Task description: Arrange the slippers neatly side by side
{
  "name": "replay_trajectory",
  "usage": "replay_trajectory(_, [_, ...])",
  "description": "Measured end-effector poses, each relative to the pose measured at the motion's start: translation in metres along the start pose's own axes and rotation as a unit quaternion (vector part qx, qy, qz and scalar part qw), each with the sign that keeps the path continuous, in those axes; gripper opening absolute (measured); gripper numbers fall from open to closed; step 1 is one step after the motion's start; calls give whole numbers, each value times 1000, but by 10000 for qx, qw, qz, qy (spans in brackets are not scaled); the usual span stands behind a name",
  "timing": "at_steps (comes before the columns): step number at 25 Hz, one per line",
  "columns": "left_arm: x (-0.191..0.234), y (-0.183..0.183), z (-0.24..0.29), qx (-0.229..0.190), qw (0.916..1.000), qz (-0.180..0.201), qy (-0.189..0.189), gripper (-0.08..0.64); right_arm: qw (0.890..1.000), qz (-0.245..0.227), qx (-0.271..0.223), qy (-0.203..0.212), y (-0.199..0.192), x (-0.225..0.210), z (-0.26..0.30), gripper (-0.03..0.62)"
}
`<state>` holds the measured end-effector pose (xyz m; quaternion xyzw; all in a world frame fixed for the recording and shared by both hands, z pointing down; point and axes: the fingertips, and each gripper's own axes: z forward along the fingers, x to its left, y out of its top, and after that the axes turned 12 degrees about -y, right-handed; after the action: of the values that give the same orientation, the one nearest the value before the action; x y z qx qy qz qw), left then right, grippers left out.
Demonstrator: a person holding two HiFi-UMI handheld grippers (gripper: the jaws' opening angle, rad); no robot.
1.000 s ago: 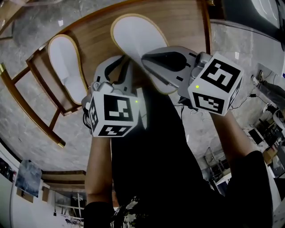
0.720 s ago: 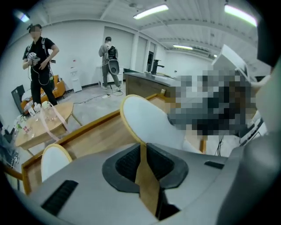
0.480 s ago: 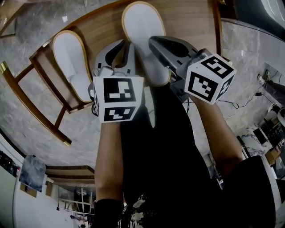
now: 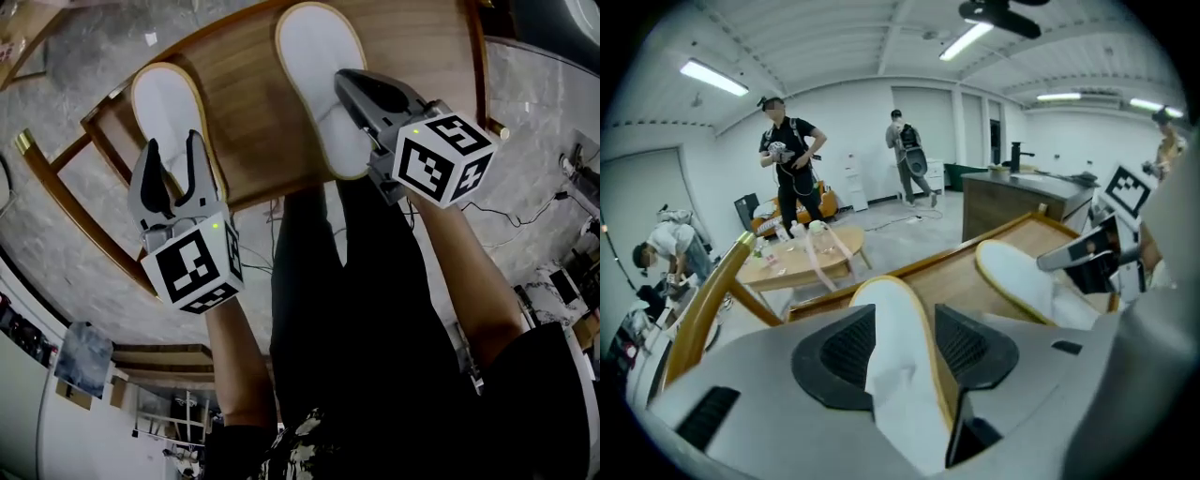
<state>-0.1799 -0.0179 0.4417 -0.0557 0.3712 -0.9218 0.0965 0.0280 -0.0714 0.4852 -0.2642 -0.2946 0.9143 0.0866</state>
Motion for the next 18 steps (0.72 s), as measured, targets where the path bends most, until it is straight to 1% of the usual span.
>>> replay_trajectory(2, [15,-18,4,193,9997,-28,156,192,10000,-58,8,8,0,0,-1,5])
replay_trajectory(5, [26,-40,13,521,9984,-134,189,193,9999,-100,26,41,1,1,-2,5])
replay_trajectory(6, [26,-43,15,599,9979,-155,169,169,9999,-90,45,59,1,1,-2,5])
replay_trajectory(7, [24,-44,16,641,9977,-163,123,60,9999,-70,69,79,1,2,-2,5])
replay_trajectory(8, [21,-42,17,620,9978,-218,34,28,9999,-44,92,101,2,2,-2,5])
replay_trajectory(9, [16,-37,17,517,9978,-408,-107,24,9999,-18,106,124,3,3,-3,5])
replay_trajectory(10, [12,-31,15,323,9959,-792,-292,21,9998,0,107,152,4,5,-3,5])
replay_trajectory(11, [8,-24,12,57,9899,-1324,-495,20,9998,13,97,183,6,8,-3,5])
replay_trajectory(12, [4,-16,8,-231,9802,-1845,-673,20,9997,23,78,212,8,11,-4,5])
replay_trajectory(13, [0,-8,4,-482,9710,-2205,-787,18,9997,35,49,234,10,13,-6,5])
replay_trajectory(14, [-5,0,1,-663,9657,-2370,-834,18,9997,51,7,250,12,16,-9,5])
replay_trajectory(15, [-11,7,-1,-774,9639,-2401,-850,18,9996,70,-45,263,15,18,-11,5])
replay_trajectory(18, [-29,16,5,-833,9629,-2367,-995,18,9992,114,-234,304,24,26,-16,5])
